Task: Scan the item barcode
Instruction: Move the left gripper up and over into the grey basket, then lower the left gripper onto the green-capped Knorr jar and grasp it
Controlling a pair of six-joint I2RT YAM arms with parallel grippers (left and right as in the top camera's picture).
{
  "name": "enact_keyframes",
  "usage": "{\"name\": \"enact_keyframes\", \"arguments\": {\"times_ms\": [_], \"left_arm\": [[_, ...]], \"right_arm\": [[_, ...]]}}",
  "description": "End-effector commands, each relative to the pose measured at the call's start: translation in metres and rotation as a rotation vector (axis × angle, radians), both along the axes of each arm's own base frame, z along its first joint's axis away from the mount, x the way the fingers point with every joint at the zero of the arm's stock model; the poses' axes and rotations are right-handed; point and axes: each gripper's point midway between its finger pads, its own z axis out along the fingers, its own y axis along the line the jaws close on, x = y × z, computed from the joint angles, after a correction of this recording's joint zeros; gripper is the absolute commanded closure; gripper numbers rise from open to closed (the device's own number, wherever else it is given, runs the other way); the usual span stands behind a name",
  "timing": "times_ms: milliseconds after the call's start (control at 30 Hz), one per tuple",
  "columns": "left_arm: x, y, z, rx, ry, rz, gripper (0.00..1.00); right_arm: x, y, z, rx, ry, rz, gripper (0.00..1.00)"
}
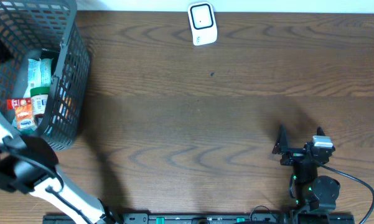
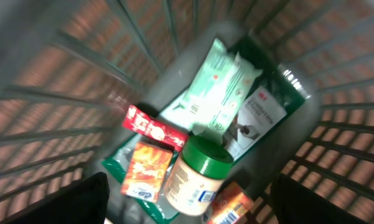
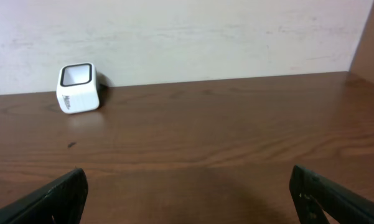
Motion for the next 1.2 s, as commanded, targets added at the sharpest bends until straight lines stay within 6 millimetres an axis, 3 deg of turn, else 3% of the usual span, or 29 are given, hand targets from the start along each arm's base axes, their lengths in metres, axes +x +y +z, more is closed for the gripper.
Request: {"name": "enact_keyframes", "arguments": {"times_ms": [0,167,367,767,1000,1167], "left_arm": [[0.008,-0.002,-0.03,-0.1,0.019,-0.003,0.11],[0.018,-0.006,-0.068,-0.172,0.065,-0.071,0.1],[0.019,-0.009,-0.098,-0.224,0.121,-0.092,0.09],[0.026,-0.033,-0.12,-0.275,0.171,-0.153,0.09],[0.019,-0.03,-0.125,-0.231,0.23,-0.132,0.1],[0.014,-0.034,-0.144,-0.254,0.261,-0.133,0.09]], "right_arm": [[0.0,-0.002,0.0,0.013,-0.001,-0.01,0.01],[0.0,-0.002,0.0,0.013,-0.001,-0.01,0.01],[0.0,-0.002,0.0,0.013,-0.001,-0.01,0.01],[0.0,-0.002,0.0,0.013,-0.001,-0.01,0.01],[0.0,-0.002,0.0,0.013,-0.001,-0.01,0.01],[0.0,-0.002,0.0,0.013,-0.001,-0.01,0.01]]}}
